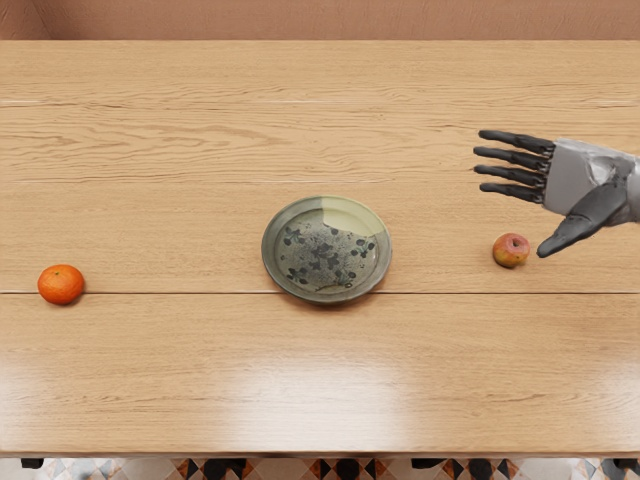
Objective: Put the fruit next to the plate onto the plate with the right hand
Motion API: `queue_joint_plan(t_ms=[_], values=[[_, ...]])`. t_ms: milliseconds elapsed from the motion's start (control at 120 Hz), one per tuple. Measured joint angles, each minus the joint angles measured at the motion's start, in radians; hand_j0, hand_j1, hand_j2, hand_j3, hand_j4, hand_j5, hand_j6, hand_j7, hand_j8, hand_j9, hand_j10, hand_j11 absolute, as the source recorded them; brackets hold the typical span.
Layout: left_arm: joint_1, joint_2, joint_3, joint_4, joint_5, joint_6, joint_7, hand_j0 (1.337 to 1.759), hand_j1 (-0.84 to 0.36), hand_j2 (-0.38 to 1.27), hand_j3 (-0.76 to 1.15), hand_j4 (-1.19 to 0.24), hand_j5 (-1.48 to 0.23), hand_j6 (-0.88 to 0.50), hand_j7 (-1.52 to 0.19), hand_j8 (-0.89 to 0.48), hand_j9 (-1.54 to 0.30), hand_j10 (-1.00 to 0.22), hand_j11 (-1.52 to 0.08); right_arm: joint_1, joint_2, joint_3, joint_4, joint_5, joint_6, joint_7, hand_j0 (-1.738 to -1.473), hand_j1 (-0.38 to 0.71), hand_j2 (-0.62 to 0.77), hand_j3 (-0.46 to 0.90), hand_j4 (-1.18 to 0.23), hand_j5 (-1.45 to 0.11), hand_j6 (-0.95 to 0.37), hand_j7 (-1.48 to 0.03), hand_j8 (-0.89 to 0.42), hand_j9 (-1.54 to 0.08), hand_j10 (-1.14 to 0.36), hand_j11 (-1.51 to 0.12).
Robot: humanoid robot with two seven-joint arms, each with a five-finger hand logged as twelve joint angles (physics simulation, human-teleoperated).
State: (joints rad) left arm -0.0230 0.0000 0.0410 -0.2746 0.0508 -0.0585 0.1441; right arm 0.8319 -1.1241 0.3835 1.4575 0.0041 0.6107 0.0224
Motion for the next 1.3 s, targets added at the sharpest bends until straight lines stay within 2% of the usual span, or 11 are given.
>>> queue_joint_plan(t_ms=[33,142,233,333,442,500,600,667,750,967,1300], values=[[0.000,0.000,0.000,0.000,0.000,0.000,0.000,1.658,0.35,0.00,0.00,0.00,0.00,0.00,0.00,0.00,0.00,0.00,0.00,0.005,0.013,-0.001,0.004,-0.003,0.000,-0.007,-1.658,-0.33,0.00,0.00,-0.02,-0.03,-0.02,-0.03,-0.02,-0.03,-0.02,-0.03],[0.000,0.000,0.000,0.000,0.000,0.000,0.000,1.658,0.35,0.00,0.00,0.00,0.00,0.00,0.00,0.00,0.00,0.00,0.00,0.054,0.043,0.019,0.009,-0.034,0.000,-0.076,-1.658,-0.33,0.00,0.00,-0.02,-0.03,-0.02,-0.03,-0.02,-0.03,-0.02,-0.03],[0.000,0.000,0.000,0.000,0.000,0.000,0.000,1.658,0.35,0.00,0.00,0.00,0.00,0.00,0.00,0.00,0.00,0.00,0.00,0.161,0.067,0.028,0.015,-0.206,-0.008,-0.205,-1.658,-0.33,0.00,0.00,-0.02,-0.03,-0.02,-0.03,-0.02,-0.03,-0.02,-0.03],[0.000,0.000,0.000,0.000,0.000,0.000,0.000,1.658,0.35,0.00,0.00,0.00,0.00,0.00,0.00,0.00,0.00,0.00,0.00,0.213,0.088,0.011,0.097,-0.512,-0.205,-0.299,-1.658,-0.33,0.00,0.00,-0.02,-0.03,-0.02,-0.03,-0.02,-0.03,-0.02,-0.03],[0.000,0.000,0.000,0.000,0.000,0.000,0.000,1.658,0.35,0.00,0.00,0.00,0.00,0.00,0.00,0.00,0.00,0.00,0.00,0.214,0.121,-0.081,0.162,-0.718,-0.486,-0.340,-1.658,-0.33,0.00,0.00,-0.02,-0.03,-0.02,-0.03,-0.02,-0.03,-0.02,-0.03],[0.000,0.000,0.000,0.000,0.000,0.000,0.000,1.658,0.35,0.00,0.00,0.00,0.00,0.00,0.00,0.00,0.00,0.00,0.00,0.178,0.139,-0.105,0.196,-0.787,-0.596,-0.333,-1.658,-0.33,0.00,0.00,-0.02,-0.03,-0.02,-0.03,-0.02,-0.03,-0.02,-0.03],[0.000,0.000,0.000,0.000,0.000,0.000,0.000,1.658,0.35,0.00,0.00,0.00,0.00,0.00,0.00,0.00,0.00,0.00,0.00,0.098,0.164,-0.120,0.232,-0.845,-0.741,-0.270,-1.658,-0.33,0.00,0.00,-0.02,-0.03,-0.03,-0.03,-0.02,-0.03,-0.02,-0.03],[0.000,0.000,0.000,0.000,0.000,0.000,0.000,1.658,0.35,0.00,0.00,0.00,0.00,0.00,0.00,0.00,0.00,0.00,0.00,0.059,0.176,-0.122,0.241,-0.861,-0.797,-0.238,-1.658,-0.33,0.00,0.00,-0.02,-0.03,-0.03,-0.03,-0.03,-0.03,-0.02,-0.03],[0.000,0.000,0.000,0.000,0.000,0.000,0.000,1.658,0.35,0.00,0.00,0.00,0.00,0.00,0.00,0.00,0.00,0.00,0.00,0.022,0.183,-0.122,0.232,-0.870,-0.856,-0.218,-1.658,-0.33,0.00,0.00,-0.03,-0.03,-0.03,-0.03,-0.03,-0.03,-0.03,-0.03],[0.000,0.000,0.000,0.000,0.000,0.000,0.000,1.658,0.35,0.00,0.00,0.00,0.00,0.00,0.00,0.00,0.00,0.00,0.00,-0.034,0.182,-0.124,0.127,-0.870,-0.914,-0.203,-1.658,-0.32,0.00,0.00,-0.03,-0.04,-0.04,-0.04,-0.03,-0.04,-0.03,-0.04],[0.000,0.000,0.000,0.000,0.000,0.000,0.000,1.658,0.35,0.00,0.00,0.00,0.00,0.00,0.00,0.00,0.00,0.00,0.00,-0.057,0.268,-0.124,0.008,-0.870,-0.925,-0.202,-1.658,-0.12,-0.04,0.00,-0.20,-0.26,-0.20,-0.26,-0.20,-0.26,-0.20,-0.26]])
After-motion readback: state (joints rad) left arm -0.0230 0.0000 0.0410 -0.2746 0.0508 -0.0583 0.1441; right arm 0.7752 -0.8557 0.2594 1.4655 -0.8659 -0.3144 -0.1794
